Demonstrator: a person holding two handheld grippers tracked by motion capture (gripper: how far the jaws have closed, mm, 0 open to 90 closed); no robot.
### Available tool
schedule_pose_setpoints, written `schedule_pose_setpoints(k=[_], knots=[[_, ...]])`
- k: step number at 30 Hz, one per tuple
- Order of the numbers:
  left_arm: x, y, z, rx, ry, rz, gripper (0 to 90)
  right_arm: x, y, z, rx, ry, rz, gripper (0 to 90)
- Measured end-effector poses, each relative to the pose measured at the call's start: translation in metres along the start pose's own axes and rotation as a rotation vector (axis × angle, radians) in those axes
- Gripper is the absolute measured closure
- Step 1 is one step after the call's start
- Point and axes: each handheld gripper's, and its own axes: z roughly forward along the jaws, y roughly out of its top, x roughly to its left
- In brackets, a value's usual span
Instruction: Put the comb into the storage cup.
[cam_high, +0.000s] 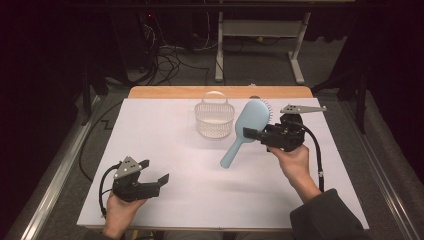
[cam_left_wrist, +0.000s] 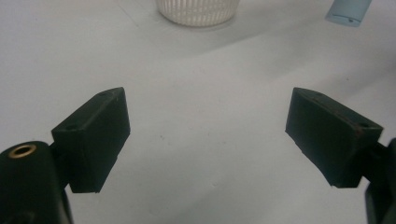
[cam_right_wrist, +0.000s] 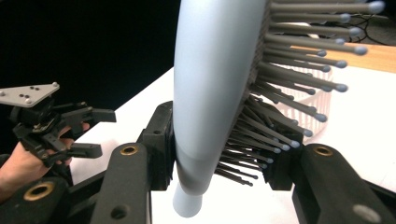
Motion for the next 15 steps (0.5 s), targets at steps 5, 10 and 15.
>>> schedule_pose_setpoints(k=[5, 10, 15], knots=[[0.002, -0.001, -0.001, 0.0, 0.003, -0.008, 13.0, -0.001, 0.01, 0.003, 0.0, -0.01, -0.005, 54.6], [0.002, -0.002, -0.001, -0.007, 0.006, -0.012, 13.0, -0.002, 0.017, 0.006, -0.004, -0.016, -0.006, 54.6], [0.004, -0.003, 0.0, -0.001, 0.003, -0.018, 13.0, -0.005, 0.025, 0.007, -0.005, -0.026, -0.01, 54.6]])
